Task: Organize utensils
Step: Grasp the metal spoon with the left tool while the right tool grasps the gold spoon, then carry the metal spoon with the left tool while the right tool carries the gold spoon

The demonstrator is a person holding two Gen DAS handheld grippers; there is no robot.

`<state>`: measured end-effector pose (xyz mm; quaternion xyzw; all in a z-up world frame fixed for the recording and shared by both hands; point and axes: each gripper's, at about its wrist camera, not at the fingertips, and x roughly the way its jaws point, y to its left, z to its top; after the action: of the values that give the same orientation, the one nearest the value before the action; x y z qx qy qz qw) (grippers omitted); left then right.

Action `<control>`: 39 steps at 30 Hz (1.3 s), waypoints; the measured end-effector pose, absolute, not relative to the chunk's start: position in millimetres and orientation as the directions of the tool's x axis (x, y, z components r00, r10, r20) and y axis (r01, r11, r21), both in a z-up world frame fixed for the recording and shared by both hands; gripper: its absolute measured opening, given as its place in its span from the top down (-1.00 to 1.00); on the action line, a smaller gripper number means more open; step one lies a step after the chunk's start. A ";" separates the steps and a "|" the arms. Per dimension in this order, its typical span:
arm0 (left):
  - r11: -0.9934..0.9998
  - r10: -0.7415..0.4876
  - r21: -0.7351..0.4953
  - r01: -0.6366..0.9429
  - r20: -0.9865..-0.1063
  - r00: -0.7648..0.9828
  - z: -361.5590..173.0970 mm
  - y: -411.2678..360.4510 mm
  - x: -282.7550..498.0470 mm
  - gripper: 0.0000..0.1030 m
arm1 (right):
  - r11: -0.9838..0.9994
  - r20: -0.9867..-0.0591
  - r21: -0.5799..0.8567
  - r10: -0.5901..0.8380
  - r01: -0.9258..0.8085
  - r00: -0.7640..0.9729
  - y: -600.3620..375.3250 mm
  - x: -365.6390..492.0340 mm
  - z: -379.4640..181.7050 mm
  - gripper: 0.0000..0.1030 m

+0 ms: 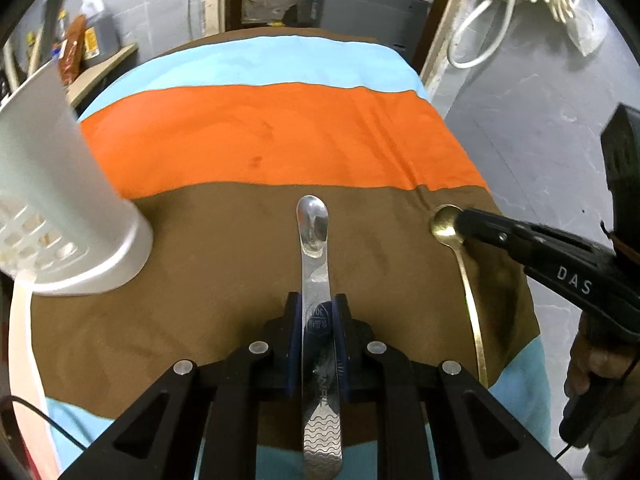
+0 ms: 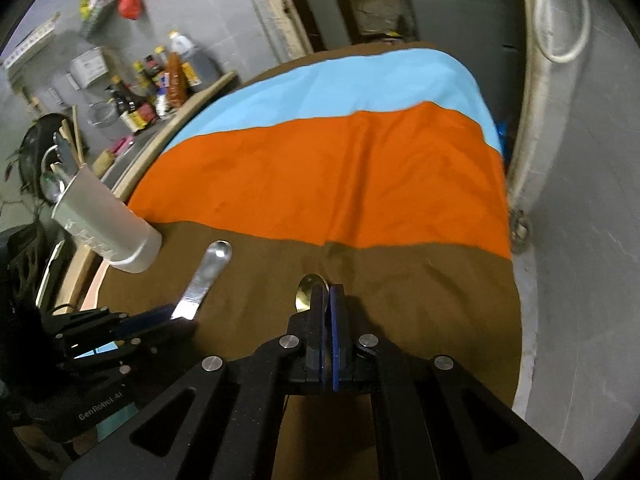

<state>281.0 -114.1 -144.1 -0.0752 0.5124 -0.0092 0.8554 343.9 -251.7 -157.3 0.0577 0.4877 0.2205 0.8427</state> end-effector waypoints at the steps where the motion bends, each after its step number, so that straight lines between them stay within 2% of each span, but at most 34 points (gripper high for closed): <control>1: 0.987 -0.102 -0.149 -0.063 -0.875 0.474 -144.9 -111.9 280.6 0.72 | 0.896 -0.798 0.323 0.431 -0.305 0.421 -253.0 343.1 -158.6 0.95; 7: 0.970 -0.198 -0.238 -0.041 -0.882 0.428 -151.2 -101.3 287.7 0.69 | 0.857 -0.780 0.426 0.510 -0.290 0.363 -257.2 345.4 -172.6 0.87; 9: 0.960 -0.237 -0.276 -0.037 -0.881 0.410 -153.2 -97.3 291.3 0.68 | 0.841 -0.771 0.443 0.535 -0.311 0.345 -253.9 347.3 -175.6 0.78; 11: 0.948 -0.279 -0.316 -0.033 -0.877 0.391 -155.1 -92.4 294.8 0.67 | 0.817 -0.758 0.468 0.567 -0.336 0.323 -252.3 349.8 -177.1 0.58; 13: 0.929 -0.329 -0.369 -0.038 -0.867 0.375 -157.2 -86.0 298.3 0.65 | 0.797 -0.746 0.488 0.593 -0.357 0.303 -249.5 351.1 -176.9 0.47; 18: 0.870 -0.426 -0.484 -0.090 -0.831 0.358 -165.6 -72.0 301.7 0.65 | 0.805 -0.774 0.426 0.561 -0.413 0.294 -235.5 351.9 -176.2 0.47; 30: 0.917 -0.330 -0.389 -0.088 -0.864 0.381 -154.6 -82.6 291.8 0.77 | 0.817 -0.792 0.437 0.548 -0.376 0.268 -238.3 358.3 -174.8 0.47; 33: 0.932 -0.303 -0.358 -0.063 -0.860 0.411 -144.9 -91.8 285.0 0.96 | 0.825 -0.807 0.413 0.527 -0.385 0.265 -234.3 357.0 -174.5 0.47; 35: 0.953 -0.261 -0.300 -0.032 -0.872 0.414 -141.5 -97.5 286.5 0.96 | 0.831 -0.817 0.390 0.511 -0.397 0.267 -231.0 354.7 -173.0 0.48; 37: 0.970 -0.221 -0.242 0.002 -0.882 0.416 -140.3 -106.9 286.0 0.96 | 0.841 -0.828 0.364 0.489 -0.400 0.275 -230.1 353.3 -171.4 0.61; 39: 0.967 -0.232 -0.256 -0.006 -0.885 0.404 -142.2 -106.0 287.4 0.96 | 0.843 -0.829 0.368 0.488 -0.391 0.273 -232.0 354.0 -170.7 0.73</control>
<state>287.4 -106.0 -142.2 -0.1096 0.5415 -0.0680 0.8308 354.0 -232.0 -170.7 0.0454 0.5361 0.2761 0.7964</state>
